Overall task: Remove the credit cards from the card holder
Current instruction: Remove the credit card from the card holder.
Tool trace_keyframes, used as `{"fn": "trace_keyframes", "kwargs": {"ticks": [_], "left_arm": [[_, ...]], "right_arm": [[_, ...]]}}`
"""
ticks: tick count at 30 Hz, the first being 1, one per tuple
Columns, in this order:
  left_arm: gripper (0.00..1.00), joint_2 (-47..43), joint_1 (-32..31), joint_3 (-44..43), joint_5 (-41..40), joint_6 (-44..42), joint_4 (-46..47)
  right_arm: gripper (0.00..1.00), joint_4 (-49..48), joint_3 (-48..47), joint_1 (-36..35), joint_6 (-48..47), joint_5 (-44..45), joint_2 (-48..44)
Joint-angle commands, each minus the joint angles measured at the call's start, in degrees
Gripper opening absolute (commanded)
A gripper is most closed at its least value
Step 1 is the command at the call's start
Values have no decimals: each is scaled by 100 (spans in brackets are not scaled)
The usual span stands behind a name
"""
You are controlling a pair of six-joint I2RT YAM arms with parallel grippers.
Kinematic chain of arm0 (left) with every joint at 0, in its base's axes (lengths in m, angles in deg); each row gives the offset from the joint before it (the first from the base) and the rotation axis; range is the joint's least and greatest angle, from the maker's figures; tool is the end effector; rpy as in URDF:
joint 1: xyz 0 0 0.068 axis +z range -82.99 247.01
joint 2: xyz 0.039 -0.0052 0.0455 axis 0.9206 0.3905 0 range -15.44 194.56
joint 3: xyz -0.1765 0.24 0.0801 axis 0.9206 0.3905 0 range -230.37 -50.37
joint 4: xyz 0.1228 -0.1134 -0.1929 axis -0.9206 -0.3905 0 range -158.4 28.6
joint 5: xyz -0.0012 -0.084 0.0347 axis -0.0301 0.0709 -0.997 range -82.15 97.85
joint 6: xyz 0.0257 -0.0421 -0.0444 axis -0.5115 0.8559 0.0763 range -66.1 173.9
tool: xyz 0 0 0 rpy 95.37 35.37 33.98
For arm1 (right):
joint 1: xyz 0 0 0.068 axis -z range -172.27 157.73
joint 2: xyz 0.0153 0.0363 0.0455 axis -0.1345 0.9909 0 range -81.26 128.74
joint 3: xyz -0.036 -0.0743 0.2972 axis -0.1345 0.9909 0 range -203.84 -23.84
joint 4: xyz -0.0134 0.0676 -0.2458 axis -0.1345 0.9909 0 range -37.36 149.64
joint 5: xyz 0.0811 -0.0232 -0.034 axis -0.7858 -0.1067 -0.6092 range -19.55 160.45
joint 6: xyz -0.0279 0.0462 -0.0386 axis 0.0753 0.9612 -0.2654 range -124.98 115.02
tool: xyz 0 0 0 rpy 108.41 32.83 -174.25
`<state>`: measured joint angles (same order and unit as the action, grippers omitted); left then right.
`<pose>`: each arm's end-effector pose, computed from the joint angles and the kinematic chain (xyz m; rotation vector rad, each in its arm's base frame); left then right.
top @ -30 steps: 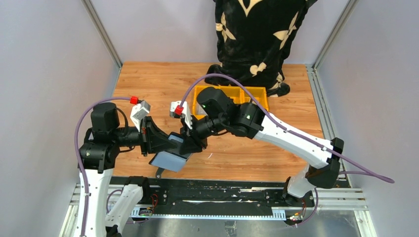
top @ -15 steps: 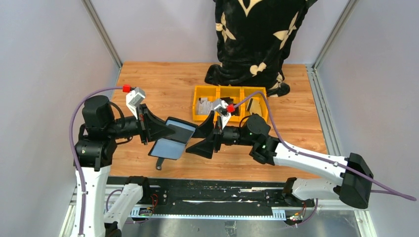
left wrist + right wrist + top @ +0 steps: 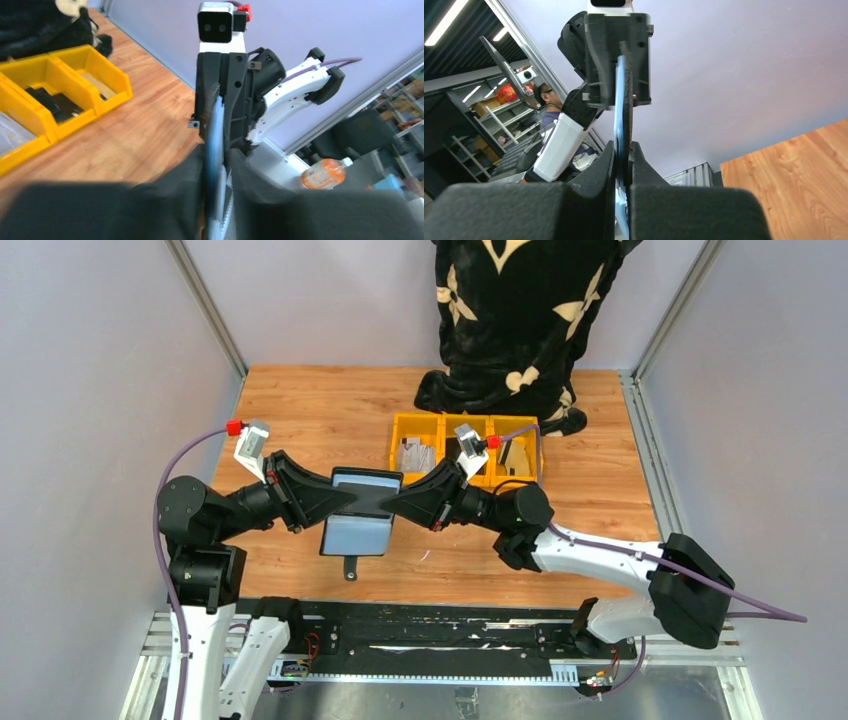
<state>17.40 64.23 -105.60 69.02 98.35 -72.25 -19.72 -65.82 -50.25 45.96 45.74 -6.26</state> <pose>0.0600 -0.0490 0.4427 0.4259 1.5821 -1.3698 0.1239 0.2397 0.4015 -0.5435 1.0072 1.9176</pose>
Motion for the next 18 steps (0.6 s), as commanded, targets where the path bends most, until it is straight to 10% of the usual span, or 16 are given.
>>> {"fn": "trace_keyframes", "kwargs": {"ticks": [1,5,9,18], "left_arm": [[40,-44,6,-155,-44,-369,-418],[78,145,6,-376,91,-1167,-1319],[85,362,6,-499,470,-1818,-1799],[89,542,-36,-601,572,-2565,-2111]], "right_arm": [[0,-185,37,416,499,-287,-261],[0,3113,-895,572,-489,-1209,-762],[0,6878,-2222,533,-2335,-1651,-675],[0,10524,-4715,396,-4153,-2170,481]]}}
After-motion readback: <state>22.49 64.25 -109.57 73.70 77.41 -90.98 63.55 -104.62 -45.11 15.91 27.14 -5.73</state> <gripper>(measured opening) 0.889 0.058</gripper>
